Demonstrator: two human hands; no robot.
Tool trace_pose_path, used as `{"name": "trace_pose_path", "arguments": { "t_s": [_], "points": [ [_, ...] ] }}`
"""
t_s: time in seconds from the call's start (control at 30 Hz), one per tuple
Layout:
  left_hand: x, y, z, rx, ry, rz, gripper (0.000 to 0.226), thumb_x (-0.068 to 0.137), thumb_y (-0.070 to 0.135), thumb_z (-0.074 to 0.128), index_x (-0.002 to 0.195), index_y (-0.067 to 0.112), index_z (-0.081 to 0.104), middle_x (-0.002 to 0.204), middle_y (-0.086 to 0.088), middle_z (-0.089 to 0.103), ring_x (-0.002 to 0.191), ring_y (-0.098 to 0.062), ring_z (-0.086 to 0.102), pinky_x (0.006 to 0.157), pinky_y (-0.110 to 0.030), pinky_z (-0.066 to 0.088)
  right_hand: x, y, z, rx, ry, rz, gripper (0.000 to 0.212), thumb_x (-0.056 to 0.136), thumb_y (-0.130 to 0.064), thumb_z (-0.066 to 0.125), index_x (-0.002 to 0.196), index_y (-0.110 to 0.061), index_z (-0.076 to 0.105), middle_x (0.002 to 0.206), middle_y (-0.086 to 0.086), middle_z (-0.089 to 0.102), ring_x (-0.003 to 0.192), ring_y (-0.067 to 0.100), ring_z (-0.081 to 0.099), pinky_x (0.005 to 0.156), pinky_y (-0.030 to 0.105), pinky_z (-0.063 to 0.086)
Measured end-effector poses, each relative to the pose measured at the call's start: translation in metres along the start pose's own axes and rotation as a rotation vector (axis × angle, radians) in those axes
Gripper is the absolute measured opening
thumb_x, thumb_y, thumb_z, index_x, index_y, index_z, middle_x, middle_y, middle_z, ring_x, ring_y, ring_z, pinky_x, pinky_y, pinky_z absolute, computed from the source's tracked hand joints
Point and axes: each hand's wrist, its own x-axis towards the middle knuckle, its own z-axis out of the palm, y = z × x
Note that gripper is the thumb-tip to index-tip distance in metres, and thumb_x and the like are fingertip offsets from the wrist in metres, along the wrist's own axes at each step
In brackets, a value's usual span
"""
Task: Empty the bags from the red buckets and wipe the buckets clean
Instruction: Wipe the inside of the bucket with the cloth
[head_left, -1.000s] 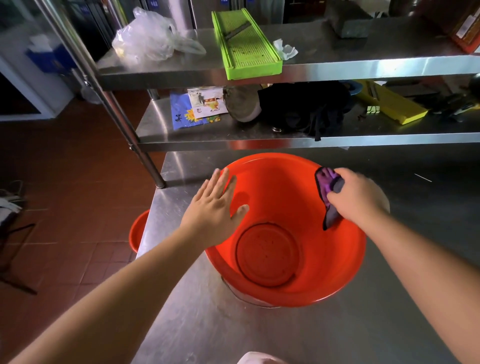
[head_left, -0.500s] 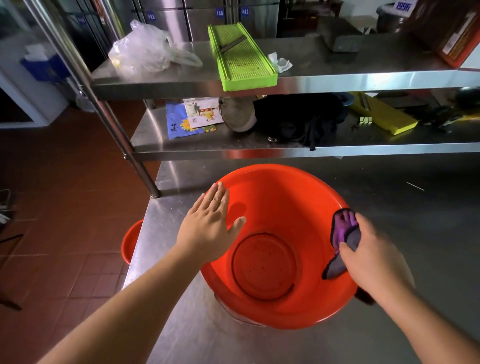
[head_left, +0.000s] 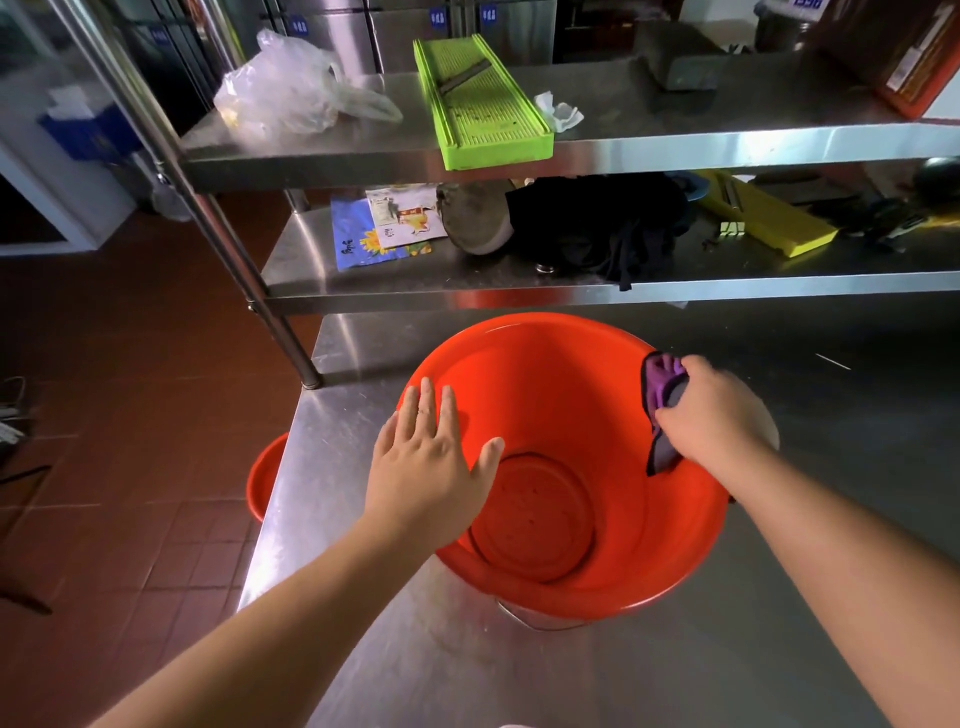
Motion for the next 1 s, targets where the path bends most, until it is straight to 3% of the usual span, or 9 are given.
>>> {"name": "trace_pose_path", "arguments": {
  "t_s": [0.1, 0.2, 0.33, 0.47, 0.67, 0.8, 0.87, 0.93, 1.0],
  "points": [
    [0.015, -0.009, -0.007, 0.025, 0.033, 0.063, 0.091, 0.095, 0.076, 0.017, 0.166, 0.02, 0.017, 0.176, -0.002, 0.007, 0.162, -0.021, 0.003, 0.128, -0.043, 0.012, 0.012, -0.003, 0.001, -0.027, 0.011, -0.046, 0.055, 0.08, -0.024, 0.069, 0.131, -0.026, 0.049, 0.119, 0.014, 0.059, 0.105, 0.04, 0.06, 0.071, 0.037, 0.043],
    [0.035, -0.02, -0.011, 0.06, -0.047, 0.212, 0.086, 0.101, 0.07, 0.022, 0.167, 0.017, 0.009, 0.175, 0.0, -0.01, 0.16, -0.015, -0.016, 0.131, -0.038, -0.001, 0.014, -0.001, 0.003, -0.032, 0.018, -0.051, 0.061, 0.081, -0.024, 0.07, 0.137, -0.027, 0.047, 0.123, 0.014, 0.058, 0.106, 0.04, 0.059, 0.07, 0.037, 0.043],
    [0.035, -0.023, -0.003, 0.08, -0.079, 0.203, 0.092, 0.099, 0.073, 0.018, 0.167, 0.012, 0.002, 0.173, -0.003, -0.013, 0.158, -0.013, -0.02, 0.131, -0.036, -0.004, 0.008, 0.002, 0.005, -0.006, 0.031, -0.042, 0.071, 0.079, -0.024, 0.068, 0.144, -0.028, 0.038, 0.129, 0.014, 0.057, 0.108, 0.04, 0.06, 0.071, 0.04, 0.046],
    [0.035, -0.023, -0.002, 0.044, -0.06, 0.181, 0.093, 0.099, 0.074, 0.018, 0.167, 0.012, 0.005, 0.174, -0.003, -0.009, 0.159, -0.013, -0.016, 0.131, -0.037, -0.001, -0.022, 0.015, 0.002, 0.136, -0.01, 0.046, 0.082, 0.077, -0.023, 0.069, 0.149, -0.027, 0.029, 0.136, 0.016, 0.053, 0.115, 0.041, 0.058, 0.084, 0.046, 0.051],
    [0.033, -0.022, -0.002, 0.058, -0.052, 0.192, 0.09, 0.101, 0.07, 0.024, 0.167, 0.011, 0.008, 0.175, -0.004, -0.007, 0.16, -0.014, -0.013, 0.131, -0.036, -0.002, -0.098, 0.043, 0.016, 0.323, 0.0, 0.169, 0.076, 0.068, -0.029, 0.072, 0.137, -0.03, 0.039, 0.119, 0.01, 0.064, 0.098, 0.036, 0.064, 0.071, 0.034, 0.043],
    [0.027, -0.018, -0.003, 0.051, -0.063, 0.171, 0.09, 0.1, 0.071, 0.019, 0.167, 0.011, 0.007, 0.175, -0.004, -0.008, 0.16, -0.014, -0.014, 0.131, -0.036, -0.003, -0.093, 0.04, 0.016, 0.377, 0.022, 0.194, 0.068, 0.068, -0.022, 0.069, 0.129, -0.035, 0.043, 0.105, 0.004, 0.063, 0.078, 0.028, 0.053, 0.069, 0.033, 0.042],
    [0.019, -0.016, -0.004, 0.041, -0.077, 0.125, 0.093, 0.098, 0.073, 0.014, 0.167, 0.011, 0.006, 0.175, -0.004, -0.008, 0.16, -0.014, -0.014, 0.13, -0.035, -0.005, -0.077, 0.036, 0.012, 0.349, 0.022, 0.187, 0.067, 0.069, -0.021, 0.068, 0.13, -0.035, 0.045, 0.108, 0.006, 0.065, 0.082, 0.031, 0.057, 0.07, 0.032, 0.041],
    [0.01, -0.015, -0.004, 0.021, -0.069, 0.075, 0.094, 0.098, 0.073, 0.014, 0.167, 0.01, 0.007, 0.175, -0.006, -0.001, 0.161, -0.017, -0.007, 0.13, -0.036, 0.0, -0.06, 0.033, 0.009, 0.318, 0.007, 0.16, 0.071, 0.069, -0.023, 0.069, 0.134, -0.036, 0.045, 0.117, 0.008, 0.067, 0.097, 0.036, 0.063, 0.072, 0.032, 0.043],
    [0.006, -0.014, -0.007, 0.029, 0.002, 0.058, 0.09, 0.099, 0.07, 0.022, 0.166, 0.009, 0.015, 0.173, -0.008, 0.017, 0.16, -0.024, 0.011, 0.127, -0.042, 0.016, -0.044, 0.031, 0.005, 0.291, -0.007, 0.12, 0.076, 0.065, -0.024, 0.069, 0.136, -0.039, 0.044, 0.12, 0.005, 0.067, 0.101, 0.035, 0.064, 0.073, 0.032, 0.044]
  ]
}}
